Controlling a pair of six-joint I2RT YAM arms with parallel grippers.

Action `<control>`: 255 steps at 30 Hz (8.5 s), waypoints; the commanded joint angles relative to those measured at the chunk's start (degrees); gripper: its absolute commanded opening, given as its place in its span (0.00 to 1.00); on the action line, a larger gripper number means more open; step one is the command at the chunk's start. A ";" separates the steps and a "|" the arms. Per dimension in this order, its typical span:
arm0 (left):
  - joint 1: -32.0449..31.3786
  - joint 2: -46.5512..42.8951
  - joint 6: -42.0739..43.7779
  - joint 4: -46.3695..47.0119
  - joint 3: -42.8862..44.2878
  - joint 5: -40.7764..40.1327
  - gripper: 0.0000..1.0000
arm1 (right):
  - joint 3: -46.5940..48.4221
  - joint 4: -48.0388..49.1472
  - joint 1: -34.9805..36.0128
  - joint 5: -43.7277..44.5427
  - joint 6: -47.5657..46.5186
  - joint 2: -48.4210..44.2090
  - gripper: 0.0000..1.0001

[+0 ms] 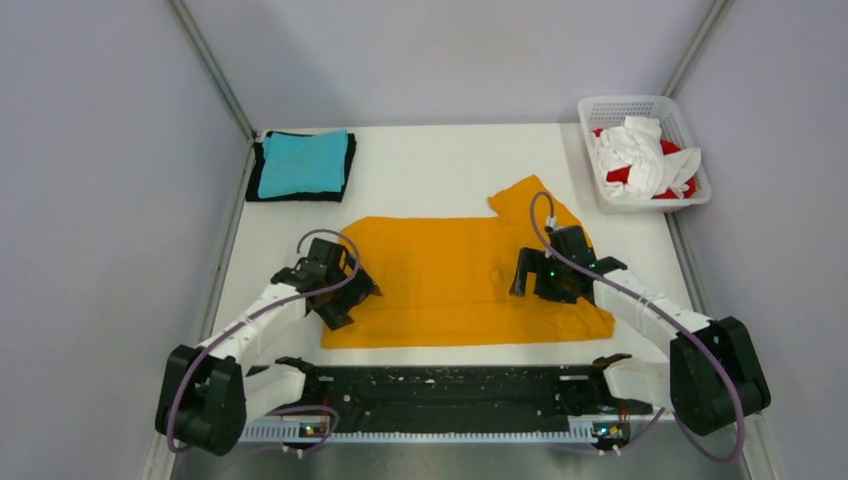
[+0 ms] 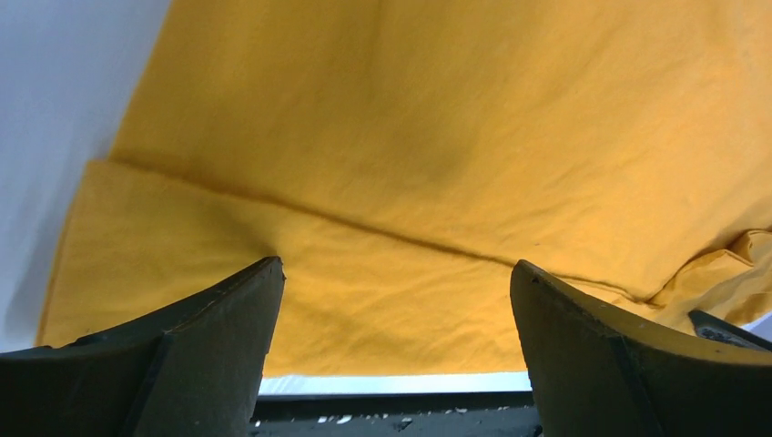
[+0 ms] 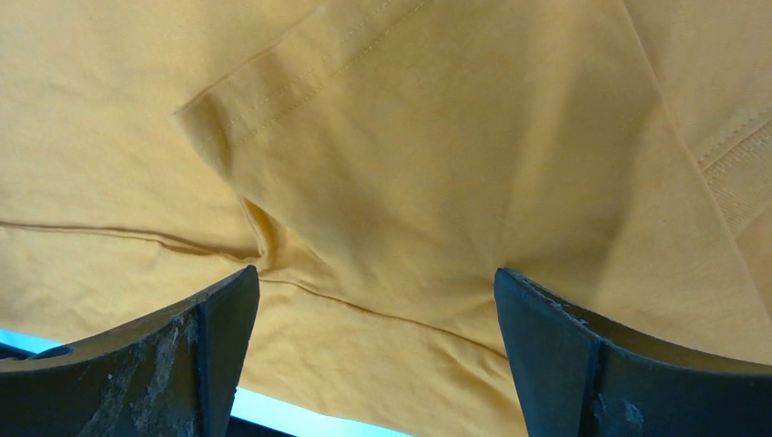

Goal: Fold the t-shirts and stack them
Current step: Fold the flattened tshirt in 1/3 of the way, then grab the side of the flattened tshirt furthest away from the robot with both arms, then fold the other side of the tshirt into a rectangle, then rotate the tshirt 90 degrees

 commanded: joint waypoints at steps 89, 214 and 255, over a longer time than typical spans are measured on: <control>11.41 46.12 41.75 2.10 46.88 -14.64 0.00 | 71.83 1.50 -4.99 26.16 -11.57 63.29 0.66; -6.51 15.67 11.23 5.78 8.43 -13.62 0.99 | 12.21 11.11 -10.45 4.28 8.45 21.03 0.99; -43.58 25.89 4.71 -3.60 30.93 -10.55 0.99 | 109.89 13.78 -3.13 -6.16 7.77 84.34 0.98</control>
